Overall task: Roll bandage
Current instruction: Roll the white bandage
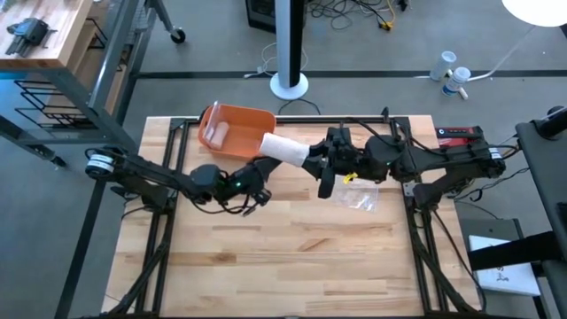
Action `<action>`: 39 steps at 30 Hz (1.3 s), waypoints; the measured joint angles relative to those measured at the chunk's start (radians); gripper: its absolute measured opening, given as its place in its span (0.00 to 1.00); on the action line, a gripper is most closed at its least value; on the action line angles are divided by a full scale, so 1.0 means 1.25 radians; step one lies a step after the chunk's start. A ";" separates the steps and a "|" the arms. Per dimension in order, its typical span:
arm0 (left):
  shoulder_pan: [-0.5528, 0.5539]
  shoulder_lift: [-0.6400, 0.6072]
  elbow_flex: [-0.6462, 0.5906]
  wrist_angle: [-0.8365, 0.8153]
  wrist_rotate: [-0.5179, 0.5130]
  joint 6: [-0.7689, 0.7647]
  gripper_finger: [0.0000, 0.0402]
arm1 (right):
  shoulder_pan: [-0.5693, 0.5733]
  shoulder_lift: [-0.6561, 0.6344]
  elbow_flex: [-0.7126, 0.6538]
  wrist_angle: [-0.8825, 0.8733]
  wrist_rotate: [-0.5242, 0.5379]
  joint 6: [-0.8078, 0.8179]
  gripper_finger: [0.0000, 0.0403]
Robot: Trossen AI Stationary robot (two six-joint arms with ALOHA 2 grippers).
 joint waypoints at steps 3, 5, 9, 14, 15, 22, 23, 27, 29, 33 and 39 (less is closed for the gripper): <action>0.001 0.000 0.014 0.002 -0.004 0.036 0.36 | 0.000 0.000 0.000 0.011 0.000 0.001 0.24; 0.001 0.000 0.024 0.002 -0.004 0.056 0.34 | 0.000 0.000 0.000 0.012 0.000 0.010 0.25; 0.001 0.000 0.038 0.003 -0.004 0.070 0.31 | 0.000 0.002 0.000 0.019 0.001 0.018 0.25; 0.001 0.000 0.038 0.001 -0.004 0.077 0.29 | -0.001 0.007 0.000 0.021 0.019 0.028 0.23; 0.001 0.000 0.038 0.001 -0.004 0.077 0.29 | -0.003 0.007 0.000 0.019 0.019 0.030 0.23; 0.000 0.000 0.035 0.000 -0.022 0.076 0.28 | -0.007 0.007 0.000 0.019 0.059 0.029 0.25; -0.001 0.000 0.035 0.001 -0.026 0.077 0.28 | -0.007 0.007 0.000 0.019 0.061 0.025 0.24; -0.001 0.000 0.035 0.002 -0.059 0.080 0.28 | -0.011 0.007 0.000 0.017 0.064 0.016 0.23; -0.001 0.000 0.035 0.002 -0.064 0.080 0.28 | -0.011 0.007 0.000 0.010 0.075 0.012 0.24; -0.001 0.000 0.035 0.002 -0.065 0.080 0.28 | -0.014 0.007 0.000 -0.025 0.084 0.018 0.25; -0.001 0.000 0.035 0.002 -0.065 0.078 0.28 | -0.015 0.006 0.000 -0.026 0.085 0.015 0.24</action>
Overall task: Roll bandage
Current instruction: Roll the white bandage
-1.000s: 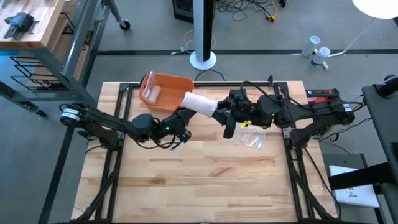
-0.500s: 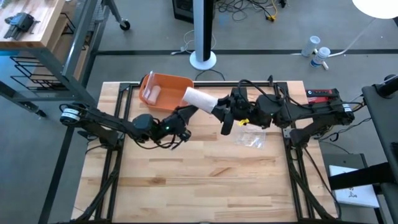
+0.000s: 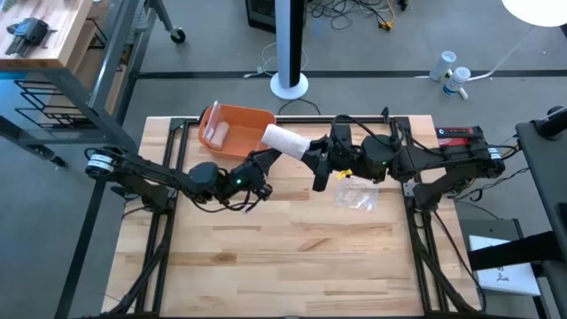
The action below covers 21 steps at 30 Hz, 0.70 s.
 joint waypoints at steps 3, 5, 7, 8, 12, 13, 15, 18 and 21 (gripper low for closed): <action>0.000 0.000 0.000 0.000 0.000 0.000 0.28 | 0.000 0.000 0.000 -0.002 0.000 -0.001 0.25; 0.000 0.000 0.000 0.001 0.000 0.000 0.28 | 0.000 0.000 0.000 -0.005 0.000 -0.001 0.25; 0.000 0.000 0.000 0.002 0.000 -0.001 0.28 | 0.001 0.000 0.000 -0.006 -0.001 -0.001 0.25; 0.000 0.000 0.000 0.001 0.000 -0.004 0.28 | 0.001 0.000 0.000 -0.006 -0.001 0.002 0.24; 0.000 0.000 0.000 0.001 0.000 -0.052 0.29 | 0.001 0.000 0.000 0.019 -0.005 0.013 0.24; 0.000 0.000 0.000 0.001 0.000 -0.054 0.29 | 0.002 0.000 0.000 0.023 -0.008 0.015 0.24; 0.000 -0.001 0.000 0.001 0.000 -0.055 0.31 | 0.005 0.000 0.000 0.025 -0.011 0.018 0.25; 0.001 -0.002 0.000 0.001 0.000 -0.055 0.35 | 0.011 0.004 0.000 0.030 -0.010 0.027 0.26; 0.001 -0.002 0.000 0.001 0.000 -0.065 0.39 | 0.023 0.011 -0.001 0.056 -0.011 0.021 0.24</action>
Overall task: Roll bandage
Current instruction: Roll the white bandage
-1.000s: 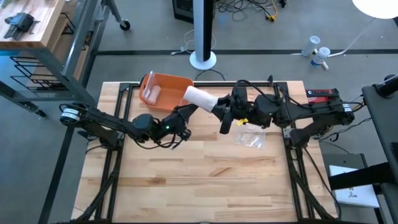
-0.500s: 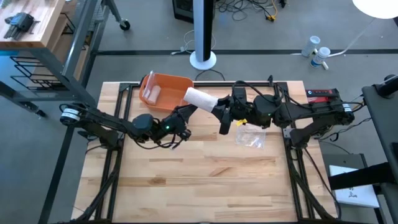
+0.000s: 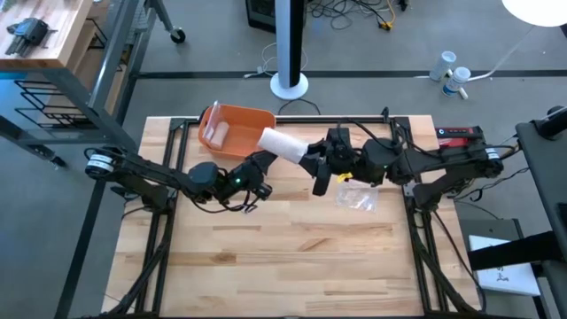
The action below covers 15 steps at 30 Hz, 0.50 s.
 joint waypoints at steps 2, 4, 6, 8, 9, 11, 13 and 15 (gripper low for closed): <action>0.000 0.000 0.000 0.000 0.000 -0.002 0.42 | 0.009 0.005 0.000 0.032 -0.002 -0.013 0.23; 0.002 0.000 0.000 0.000 0.001 0.001 0.44 | 0.015 0.005 0.000 0.047 -0.002 -0.030 0.23; 0.004 0.000 0.000 0.001 0.004 0.001 0.45 | 0.018 0.005 0.000 0.058 -0.002 -0.036 0.24; 0.007 0.000 0.000 0.001 0.005 0.002 0.45 | 0.020 0.006 0.000 0.061 -0.002 -0.038 0.25; 0.007 0.000 0.000 0.001 0.005 0.002 0.44 | 0.020 0.007 0.000 0.061 -0.001 -0.038 0.25; 0.008 0.000 0.000 0.001 0.005 0.003 0.43 | 0.020 0.009 0.000 0.061 -0.001 -0.038 0.25; 0.008 0.000 0.000 0.001 0.005 0.004 0.42 | 0.020 0.014 0.000 0.062 0.000 -0.039 0.24; 0.008 0.000 0.000 0.001 0.005 0.003 0.40 | 0.020 0.021 0.000 0.061 0.001 -0.038 0.24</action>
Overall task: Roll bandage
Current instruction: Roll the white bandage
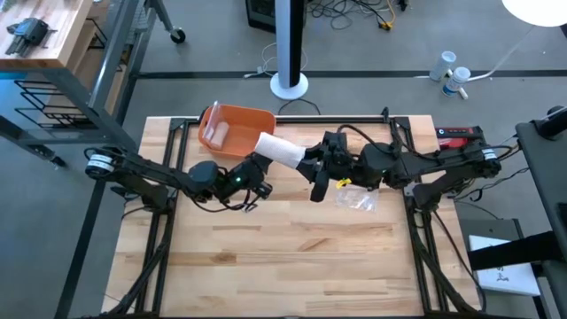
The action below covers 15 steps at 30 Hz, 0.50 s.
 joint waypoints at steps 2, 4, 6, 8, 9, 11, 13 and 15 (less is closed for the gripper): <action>0.000 0.000 0.000 0.000 0.000 0.000 0.39 | 0.000 0.002 0.000 -0.004 0.000 0.000 0.24; 0.000 0.000 0.000 0.000 0.001 0.000 0.39 | -0.001 0.006 0.000 0.003 0.009 0.000 0.25; 0.000 0.000 0.000 0.000 0.009 -0.002 0.39 | -0.002 0.006 0.001 -0.002 0.018 -0.002 0.25; 0.000 0.000 0.000 0.001 0.025 -0.002 0.39 | -0.002 0.010 0.001 -0.005 0.025 -0.002 0.25; 0.000 0.000 0.000 0.001 0.036 -0.002 0.39 | -0.002 0.012 0.001 -0.005 0.028 -0.001 0.24; 0.000 0.000 0.000 0.001 0.051 -0.002 0.40 | -0.002 0.013 0.001 -0.007 0.028 0.001 0.23; 0.000 0.000 0.000 0.002 0.056 -0.002 0.40 | -0.002 0.013 0.001 -0.018 0.028 0.008 0.22; 0.000 0.000 0.000 0.000 0.056 -0.006 0.39 | -0.002 0.013 0.001 -0.032 0.031 0.014 0.22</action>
